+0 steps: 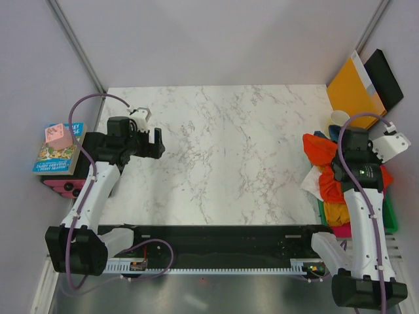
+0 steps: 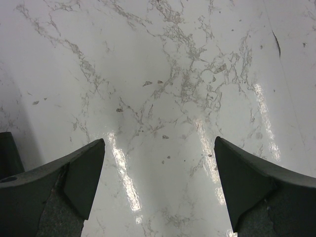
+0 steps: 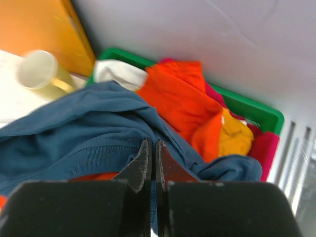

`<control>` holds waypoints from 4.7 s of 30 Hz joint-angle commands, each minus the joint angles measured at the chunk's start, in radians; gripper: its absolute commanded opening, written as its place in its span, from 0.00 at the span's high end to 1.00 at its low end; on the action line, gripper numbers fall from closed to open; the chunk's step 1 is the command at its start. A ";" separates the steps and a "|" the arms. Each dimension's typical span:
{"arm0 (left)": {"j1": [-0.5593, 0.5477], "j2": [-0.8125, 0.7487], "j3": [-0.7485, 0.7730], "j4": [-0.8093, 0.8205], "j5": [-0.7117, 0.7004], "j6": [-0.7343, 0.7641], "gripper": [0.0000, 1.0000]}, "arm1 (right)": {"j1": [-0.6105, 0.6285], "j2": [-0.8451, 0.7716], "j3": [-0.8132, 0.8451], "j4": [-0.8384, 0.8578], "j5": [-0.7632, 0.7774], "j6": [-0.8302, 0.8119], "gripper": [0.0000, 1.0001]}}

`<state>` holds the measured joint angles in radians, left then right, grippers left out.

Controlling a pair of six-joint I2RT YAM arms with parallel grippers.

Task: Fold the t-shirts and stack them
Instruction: Grab the tshirt from the pile, then move the tshirt to the center of the board

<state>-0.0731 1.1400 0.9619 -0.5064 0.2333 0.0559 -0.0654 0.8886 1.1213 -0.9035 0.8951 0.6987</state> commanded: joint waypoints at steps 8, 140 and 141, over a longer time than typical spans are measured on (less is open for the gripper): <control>0.001 0.041 0.028 0.000 0.012 0.027 0.00 | -0.148 -0.037 -0.183 -0.106 -0.150 0.205 1.00; -0.019 -0.056 -0.003 -0.073 -0.029 0.024 0.00 | 0.938 0.954 0.609 0.322 -0.035 -0.381 0.02; -0.019 -0.049 -0.002 -0.072 -0.025 0.025 0.00 | 0.922 0.920 0.583 0.316 -0.025 -0.360 0.02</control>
<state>-0.0956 1.0756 0.9463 -0.5964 0.1864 0.0711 0.8833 2.0144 1.7477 -0.5957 0.7517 0.2760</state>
